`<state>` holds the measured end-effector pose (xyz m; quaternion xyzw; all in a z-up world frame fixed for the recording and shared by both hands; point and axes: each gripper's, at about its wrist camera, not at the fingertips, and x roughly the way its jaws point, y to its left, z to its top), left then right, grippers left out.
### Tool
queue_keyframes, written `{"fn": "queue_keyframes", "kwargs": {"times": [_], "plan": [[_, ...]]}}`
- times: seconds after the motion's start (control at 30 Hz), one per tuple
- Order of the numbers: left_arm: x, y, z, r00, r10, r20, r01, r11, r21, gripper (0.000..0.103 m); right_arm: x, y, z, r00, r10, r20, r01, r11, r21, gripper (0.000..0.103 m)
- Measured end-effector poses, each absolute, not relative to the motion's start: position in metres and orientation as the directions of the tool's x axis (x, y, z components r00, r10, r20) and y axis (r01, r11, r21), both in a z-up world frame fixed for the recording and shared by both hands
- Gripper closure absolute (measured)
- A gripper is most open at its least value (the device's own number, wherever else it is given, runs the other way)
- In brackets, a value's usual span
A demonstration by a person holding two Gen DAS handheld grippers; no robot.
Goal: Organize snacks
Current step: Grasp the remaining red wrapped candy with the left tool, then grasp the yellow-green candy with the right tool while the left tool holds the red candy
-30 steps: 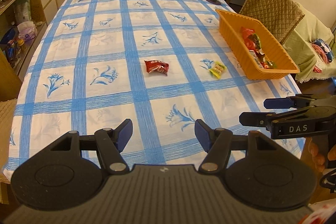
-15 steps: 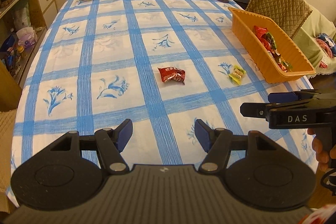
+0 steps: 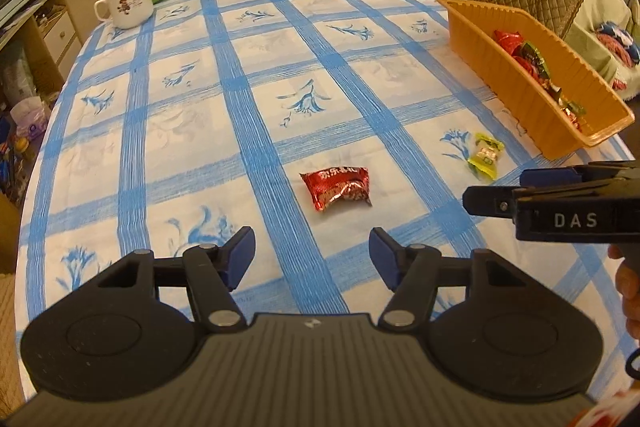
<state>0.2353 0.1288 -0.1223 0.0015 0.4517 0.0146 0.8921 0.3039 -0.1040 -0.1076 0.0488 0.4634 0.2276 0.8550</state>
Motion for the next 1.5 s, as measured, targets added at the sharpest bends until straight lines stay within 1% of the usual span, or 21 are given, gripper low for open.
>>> {"fn": "queue_keyframes", "kwargs": {"times": [0.37, 0.6, 0.67, 0.73, 0.87, 0.93, 0.97, 1.13, 1.2, 1.27, 1.5], "plan": [[0.275, 0.123, -0.139, 0.594, 0.031, -0.804, 0.077, 0.992, 0.095, 0.043, 0.316, -0.101, -0.117, 0.469, 0.402, -0.786, -0.304, 0.909, 0.284, 0.028], [0.293, 0.124, -0.142, 0.598, 0.005, -0.801, 0.090, 0.993, 0.074, 0.044, 0.320, -0.100, -0.120, 0.470, 0.390, -0.792, -0.291, 0.916, 0.277, 0.028], [0.296, 0.122, -0.144, 0.590, -0.009, -0.808, 0.105, 0.992, 0.065, 0.048, 0.320, -0.100, -0.120, 0.473, 0.387, -0.791, -0.288, 0.917, 0.277, 0.028], [0.297, 0.121, -0.145, 0.582, -0.021, -0.813, 0.114, 0.992, 0.056, 0.056, 0.321, -0.100, -0.120, 0.475, 0.385, -0.791, -0.285, 0.918, 0.275, 0.028], [0.295, 0.122, -0.149, 0.569, -0.041, -0.821, 0.112, 0.993, 0.028, 0.066, 0.320, -0.099, -0.120, 0.480, 0.379, -0.791, -0.285, 0.920, 0.269, 0.028], [0.293, 0.124, -0.149, 0.569, -0.052, -0.821, 0.111, 0.994, 0.013, 0.075, 0.320, -0.098, -0.121, 0.483, 0.377, -0.790, -0.287, 0.921, 0.264, 0.028], [0.293, 0.125, -0.149, 0.569, -0.051, -0.821, 0.105, 0.994, 0.011, 0.077, 0.320, -0.097, -0.121, 0.485, 0.376, -0.790, -0.288, 0.921, 0.262, 0.028], [0.291, 0.136, -0.148, 0.568, -0.012, -0.823, 0.038, 0.999, 0.011, 0.078, 0.320, -0.090, -0.122, 0.501, 0.361, -0.786, -0.290, 0.926, 0.241, 0.028], [0.289, 0.143, -0.147, 0.565, -0.001, -0.825, 0.012, 1.000, 0.007, 0.078, 0.322, -0.086, -0.122, 0.511, 0.355, -0.783, -0.288, 0.929, 0.233, 0.029], [0.286, 0.148, -0.147, 0.563, 0.009, -0.826, -0.005, 1.000, 0.008, 0.078, 0.325, -0.083, -0.123, 0.523, 0.344, -0.780, -0.283, 0.933, 0.222, 0.035], [0.275, 0.160, -0.146, 0.558, 0.036, -0.829, -0.061, 0.998, 0.002, 0.078, 0.342, -0.075, -0.125, 0.562, 0.284, -0.777, -0.260, 0.952, 0.161, 0.045]]}}
